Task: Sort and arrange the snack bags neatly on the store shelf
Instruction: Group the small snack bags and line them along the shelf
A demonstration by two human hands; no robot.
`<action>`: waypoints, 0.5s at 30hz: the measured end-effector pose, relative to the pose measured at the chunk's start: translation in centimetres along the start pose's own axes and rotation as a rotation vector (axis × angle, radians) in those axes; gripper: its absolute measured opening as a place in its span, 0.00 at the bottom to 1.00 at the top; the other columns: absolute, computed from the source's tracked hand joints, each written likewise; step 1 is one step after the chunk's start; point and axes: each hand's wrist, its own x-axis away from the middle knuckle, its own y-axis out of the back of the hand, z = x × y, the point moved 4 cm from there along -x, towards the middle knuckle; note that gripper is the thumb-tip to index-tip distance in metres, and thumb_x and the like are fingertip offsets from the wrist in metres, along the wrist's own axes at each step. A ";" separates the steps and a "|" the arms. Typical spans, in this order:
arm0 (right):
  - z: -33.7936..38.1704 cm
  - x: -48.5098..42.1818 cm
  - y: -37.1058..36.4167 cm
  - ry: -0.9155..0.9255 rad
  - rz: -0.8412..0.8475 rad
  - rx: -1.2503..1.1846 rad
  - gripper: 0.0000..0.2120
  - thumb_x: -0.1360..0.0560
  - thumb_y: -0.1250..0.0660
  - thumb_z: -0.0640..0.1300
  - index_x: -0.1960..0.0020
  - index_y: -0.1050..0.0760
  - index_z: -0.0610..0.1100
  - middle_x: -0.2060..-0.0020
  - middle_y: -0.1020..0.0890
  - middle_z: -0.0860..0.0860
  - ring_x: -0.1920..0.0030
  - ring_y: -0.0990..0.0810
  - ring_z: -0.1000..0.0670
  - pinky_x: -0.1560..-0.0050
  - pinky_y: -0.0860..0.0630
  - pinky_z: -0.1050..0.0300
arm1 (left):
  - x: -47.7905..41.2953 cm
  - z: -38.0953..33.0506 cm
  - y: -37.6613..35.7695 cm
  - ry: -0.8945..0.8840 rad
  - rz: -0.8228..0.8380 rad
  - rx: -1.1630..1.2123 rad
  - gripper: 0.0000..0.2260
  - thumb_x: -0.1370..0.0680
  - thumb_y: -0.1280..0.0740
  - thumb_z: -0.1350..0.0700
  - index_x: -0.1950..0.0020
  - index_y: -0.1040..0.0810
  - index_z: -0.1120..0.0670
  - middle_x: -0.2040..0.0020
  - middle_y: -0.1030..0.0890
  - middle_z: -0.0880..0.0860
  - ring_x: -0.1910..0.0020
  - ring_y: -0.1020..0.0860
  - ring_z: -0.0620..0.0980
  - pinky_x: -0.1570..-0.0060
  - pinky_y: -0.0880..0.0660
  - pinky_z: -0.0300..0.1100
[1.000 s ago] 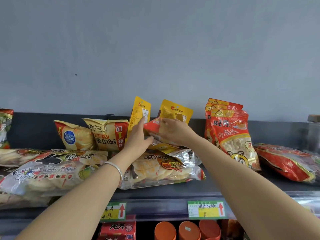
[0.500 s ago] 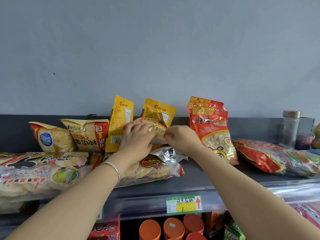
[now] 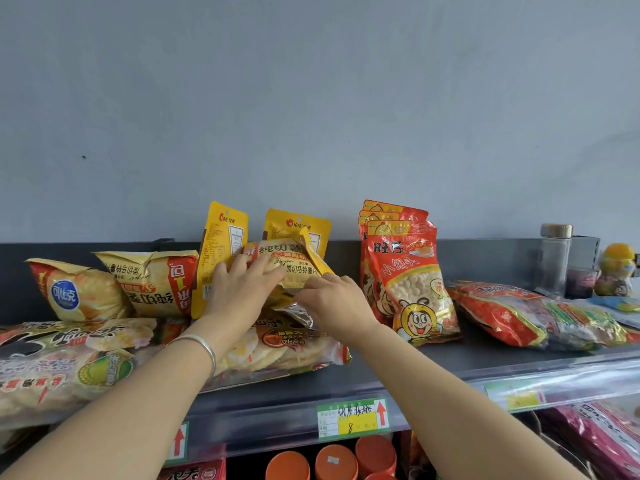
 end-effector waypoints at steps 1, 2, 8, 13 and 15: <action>0.0 0.1 0.2 -0.013 -0.057 -0.041 0.03 0.30 0.29 0.43 0.58 0.18 0.51 0.64 0.20 0.52 0.65 0.22 0.45 0.71 0.32 0.55 | 0.1 0.2 0.1 0.010 -0.001 -0.009 0.24 0.22 0.42 0.64 0.31 0.38 0.42 0.24 0.42 0.52 0.31 0.38 0.59 0.41 0.34 0.53; 0.0 0.2 0.5 -0.024 -0.098 -0.083 0.05 0.27 0.32 0.45 0.56 0.18 0.51 0.63 0.19 0.52 0.64 0.21 0.45 0.71 0.29 0.54 | 0.2 0.3 0.2 0.018 0.000 -0.013 0.24 0.22 0.43 0.65 0.31 0.38 0.43 0.24 0.42 0.52 0.33 0.37 0.59 0.41 0.33 0.52; -0.3 0.8 1.1 -0.159 0.299 -0.402 0.18 0.26 0.42 0.46 0.41 0.20 0.49 0.45 0.19 0.51 0.45 0.23 0.48 0.51 0.23 0.53 | 0.6 0.5 0.5 0.018 0.018 -0.032 0.23 0.22 0.42 0.64 0.31 0.37 0.43 0.25 0.39 0.52 0.34 0.36 0.58 0.41 0.34 0.50; -2.5 1.5 2.3 -0.422 0.236 -0.603 0.22 0.33 0.46 0.51 0.49 0.17 0.49 0.51 0.16 0.51 0.52 0.20 0.49 0.53 0.23 0.55 | 0.0 -0.6 1.3 0.065 0.009 0.050 0.10 0.23 0.40 0.56 0.45 0.29 0.43 0.34 0.29 0.46 0.37 0.33 0.53 0.43 0.37 0.50; -3.3 1.7 2.5 -0.480 0.188 -0.616 0.20 0.31 0.46 0.51 0.54 0.18 0.47 0.56 0.15 0.49 0.56 0.20 0.46 0.59 0.25 0.54 | -0.4 -1.4 1.6 0.068 0.036 0.111 0.04 0.24 0.40 0.51 0.51 0.28 0.44 0.38 0.27 0.45 0.37 0.33 0.51 0.42 0.39 0.51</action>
